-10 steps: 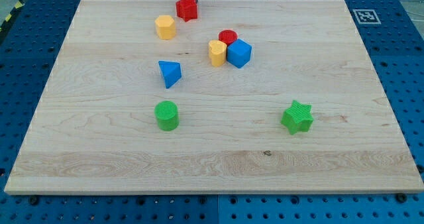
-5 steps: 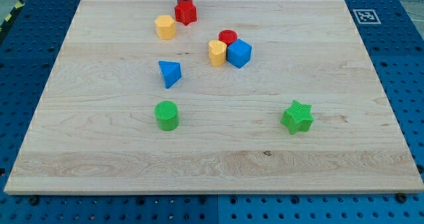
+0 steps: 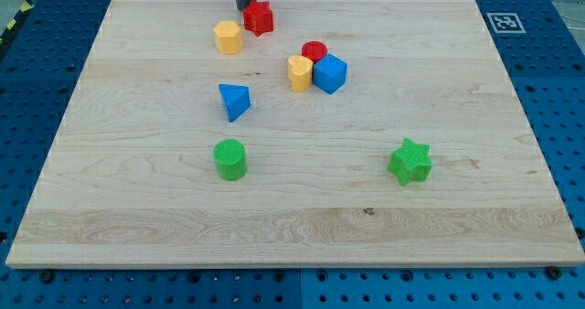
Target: Push the red star diagonally on top of the yellow heart
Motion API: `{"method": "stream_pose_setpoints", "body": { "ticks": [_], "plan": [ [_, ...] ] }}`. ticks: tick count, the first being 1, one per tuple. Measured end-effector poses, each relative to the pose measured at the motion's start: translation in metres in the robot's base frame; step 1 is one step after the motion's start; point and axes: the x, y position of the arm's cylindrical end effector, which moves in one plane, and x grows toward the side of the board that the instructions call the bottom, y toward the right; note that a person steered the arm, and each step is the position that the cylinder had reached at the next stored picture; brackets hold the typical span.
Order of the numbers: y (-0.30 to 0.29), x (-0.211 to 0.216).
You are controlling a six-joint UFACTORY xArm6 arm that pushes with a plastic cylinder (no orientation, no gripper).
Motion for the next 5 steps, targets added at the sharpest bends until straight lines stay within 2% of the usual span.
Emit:
{"method": "stream_pose_setpoints", "body": {
  "ticks": [1, 2, 4, 5],
  "plan": [
    [0.000, 0.027],
    [0.000, 0.034],
    [0.011, 0.018],
    [0.009, 0.044]
  ]
}}
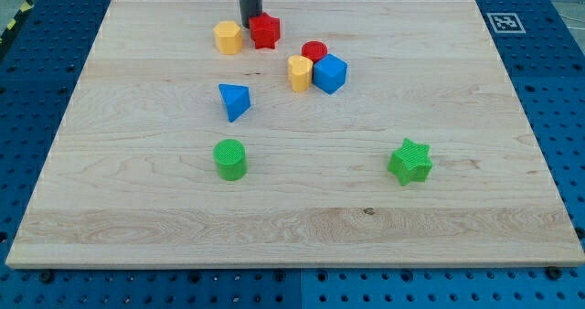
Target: Push the red star diagonally on top of the yellow heart
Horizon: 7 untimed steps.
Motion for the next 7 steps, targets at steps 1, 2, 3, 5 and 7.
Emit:
{"method": "stream_pose_setpoints", "body": {
  "ticks": [1, 2, 3, 5, 7],
  "plan": [
    [-0.008, 0.001],
    [-0.003, 0.003],
    [0.003, 0.005],
    [0.004, 0.022],
    [0.011, 0.029]
  ]
}}
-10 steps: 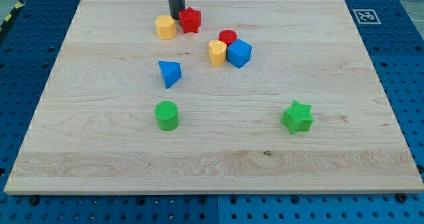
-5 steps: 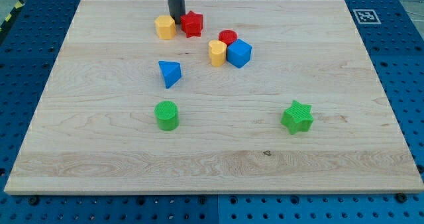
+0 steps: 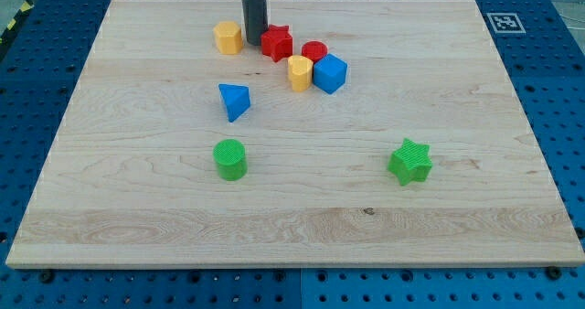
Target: Push the red star diagonally on top of the yellow heart
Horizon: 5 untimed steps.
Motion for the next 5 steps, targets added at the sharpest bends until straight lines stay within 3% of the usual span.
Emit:
{"method": "stream_pose_setpoints", "body": {
  "ticks": [2, 5],
  "plan": [
    [0.001, -0.027],
    [0.023, 0.005]
  ]
}}
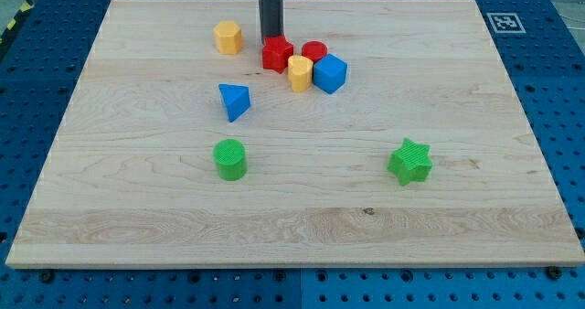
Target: Push the red star diagonally on top of the yellow heart
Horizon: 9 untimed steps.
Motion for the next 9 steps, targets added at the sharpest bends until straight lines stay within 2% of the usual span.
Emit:
{"method": "stream_pose_setpoints", "body": {
  "ticks": [3, 4, 5, 6, 7, 9],
  "plan": [
    [0.007, 0.000],
    [0.006, -0.022],
    [-0.032, -0.050],
    [-0.077, -0.053],
    [-0.107, -0.052],
    [-0.101, -0.017]
  ]
}}
